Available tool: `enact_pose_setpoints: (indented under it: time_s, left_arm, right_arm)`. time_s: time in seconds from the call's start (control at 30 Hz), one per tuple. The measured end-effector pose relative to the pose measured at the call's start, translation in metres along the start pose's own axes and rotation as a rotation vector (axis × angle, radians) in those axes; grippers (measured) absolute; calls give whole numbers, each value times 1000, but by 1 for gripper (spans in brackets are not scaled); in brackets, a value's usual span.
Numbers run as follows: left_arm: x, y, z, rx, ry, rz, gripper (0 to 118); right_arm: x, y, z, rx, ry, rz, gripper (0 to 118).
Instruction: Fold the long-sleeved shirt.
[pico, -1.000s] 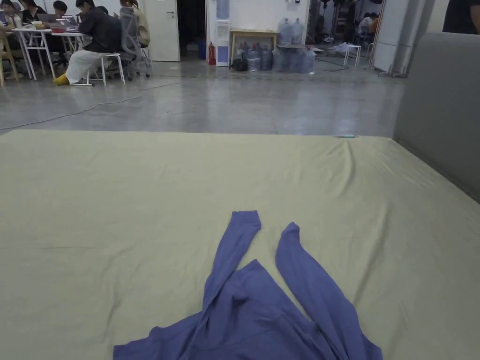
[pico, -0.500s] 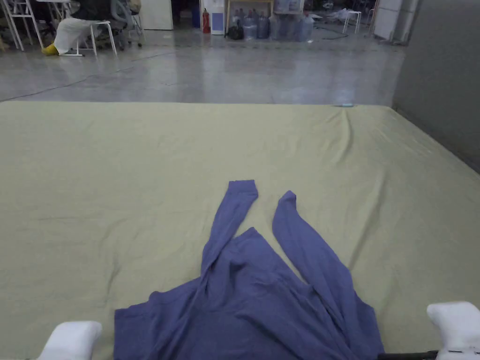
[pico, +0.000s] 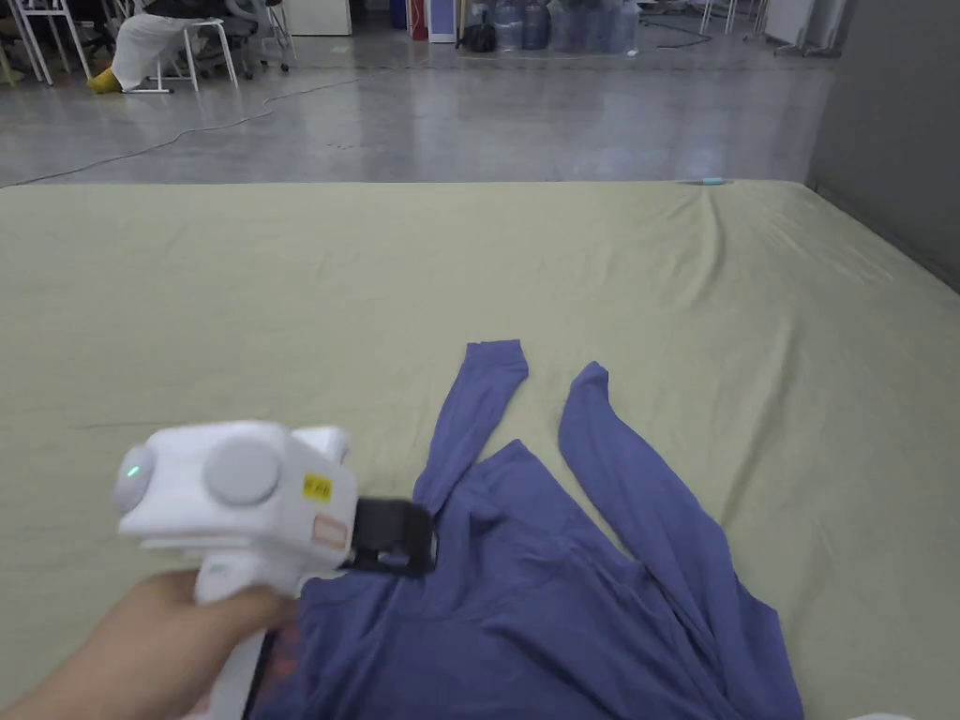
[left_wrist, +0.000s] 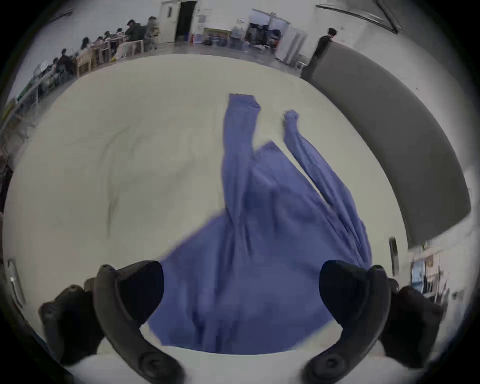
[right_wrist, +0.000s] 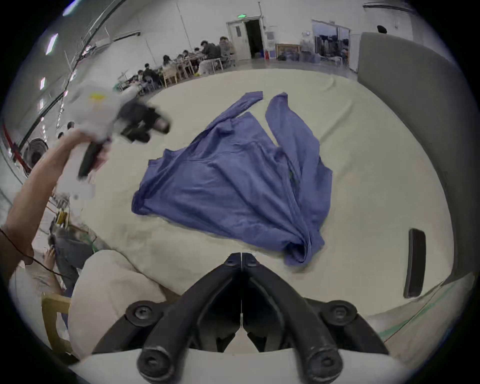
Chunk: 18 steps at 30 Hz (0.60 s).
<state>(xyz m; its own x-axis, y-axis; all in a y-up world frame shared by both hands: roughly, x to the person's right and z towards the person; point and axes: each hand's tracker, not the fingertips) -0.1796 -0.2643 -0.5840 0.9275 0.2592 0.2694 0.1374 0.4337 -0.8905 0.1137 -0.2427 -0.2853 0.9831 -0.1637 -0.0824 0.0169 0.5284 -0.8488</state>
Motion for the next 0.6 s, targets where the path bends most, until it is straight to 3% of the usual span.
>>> enact_pose_setpoints:
  time_s: [0.1,0.23,0.37,0.43,0.47,0.5,0.53,0.57,0.6]
  left_arm:
    - [-12,53,-56,-21,-27,119,111]
    - [-19,87,-119,-80,-71,294,104]
    - [-5,97,-144,-59,45,260,100]
    - [8,99,-145,-82,108,177,99]
    - [14,99,-144,-104,143,93,92]
    - [22,97,-143,-109,245,8,74]
    - [24,94,-135,-72,239,-13,58]
    - [27,93,-129,-42,203,-7,19]
    - [26,95,-126,-31,126,-13,0]
  right_arm:
    - [5,-2,-1,-6,1,-9,0]
    - [16,-2,-4,-1,6,-89,0]
    - [20,2,-6,6,0,-93,0]
    - [22,4,-6,11,-1,-93,0]
    - [23,5,-7,12,-1,-97,0]
    - [24,5,-8,10,-4,-100,0]
    - [24,5,-9,6,-13,-96,0]
    - [24,5,-9,0,-30,-88,0]
    - [25,6,-8,-9,-60,-84,0]
